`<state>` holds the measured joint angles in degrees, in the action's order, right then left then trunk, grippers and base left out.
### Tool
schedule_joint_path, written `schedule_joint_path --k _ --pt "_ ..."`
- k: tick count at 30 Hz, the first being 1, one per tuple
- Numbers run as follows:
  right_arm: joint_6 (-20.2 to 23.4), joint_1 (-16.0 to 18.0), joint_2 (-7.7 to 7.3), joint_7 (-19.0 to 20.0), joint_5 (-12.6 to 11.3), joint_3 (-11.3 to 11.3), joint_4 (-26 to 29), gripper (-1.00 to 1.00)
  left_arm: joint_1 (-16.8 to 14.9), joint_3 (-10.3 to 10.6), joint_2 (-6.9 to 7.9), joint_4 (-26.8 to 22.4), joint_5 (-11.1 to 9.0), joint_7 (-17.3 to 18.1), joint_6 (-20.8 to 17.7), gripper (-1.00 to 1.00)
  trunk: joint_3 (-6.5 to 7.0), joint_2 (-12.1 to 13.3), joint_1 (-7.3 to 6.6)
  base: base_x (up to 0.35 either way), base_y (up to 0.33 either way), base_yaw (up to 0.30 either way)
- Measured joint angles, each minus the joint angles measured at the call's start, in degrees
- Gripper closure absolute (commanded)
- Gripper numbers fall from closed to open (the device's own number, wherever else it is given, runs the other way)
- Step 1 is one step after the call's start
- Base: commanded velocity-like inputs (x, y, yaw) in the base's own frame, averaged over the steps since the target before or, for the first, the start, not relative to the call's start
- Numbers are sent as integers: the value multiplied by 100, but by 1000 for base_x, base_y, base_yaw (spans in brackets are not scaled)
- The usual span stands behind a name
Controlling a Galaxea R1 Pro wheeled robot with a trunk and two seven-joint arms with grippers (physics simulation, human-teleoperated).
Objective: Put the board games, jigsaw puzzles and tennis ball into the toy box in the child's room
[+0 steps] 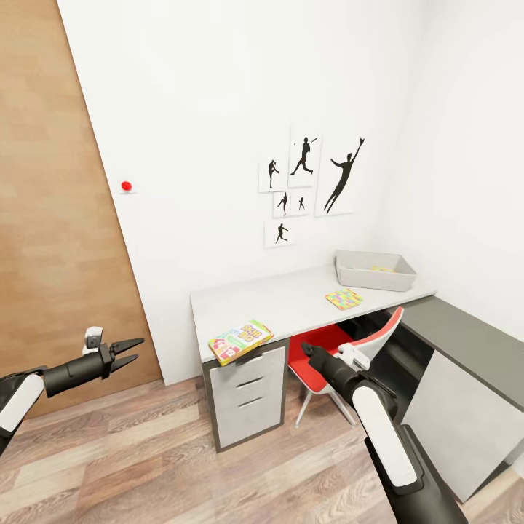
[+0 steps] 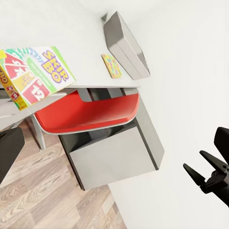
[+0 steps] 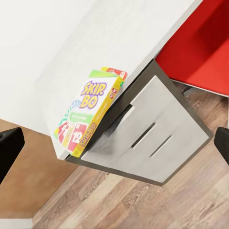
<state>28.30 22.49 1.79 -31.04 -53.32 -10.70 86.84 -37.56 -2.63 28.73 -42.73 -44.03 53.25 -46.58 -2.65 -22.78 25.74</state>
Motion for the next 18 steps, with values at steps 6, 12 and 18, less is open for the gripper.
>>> schedule_joint_path --k 6,12,18 --pt "0 0 0 0 3 0 0 -100 0 1 0 0 3 0 -17 -100 0 0 -2 165 0 0" --pt "-1 -2 4 0 1 0 0 -100 0 1 0 0 1 1 -10 -100 0 0 -1 206 0 0" --pt "1 -2 1 0 3 0 0 -100 0 1 0 0 3 2 2 -100 0 0 0 58 0 0"
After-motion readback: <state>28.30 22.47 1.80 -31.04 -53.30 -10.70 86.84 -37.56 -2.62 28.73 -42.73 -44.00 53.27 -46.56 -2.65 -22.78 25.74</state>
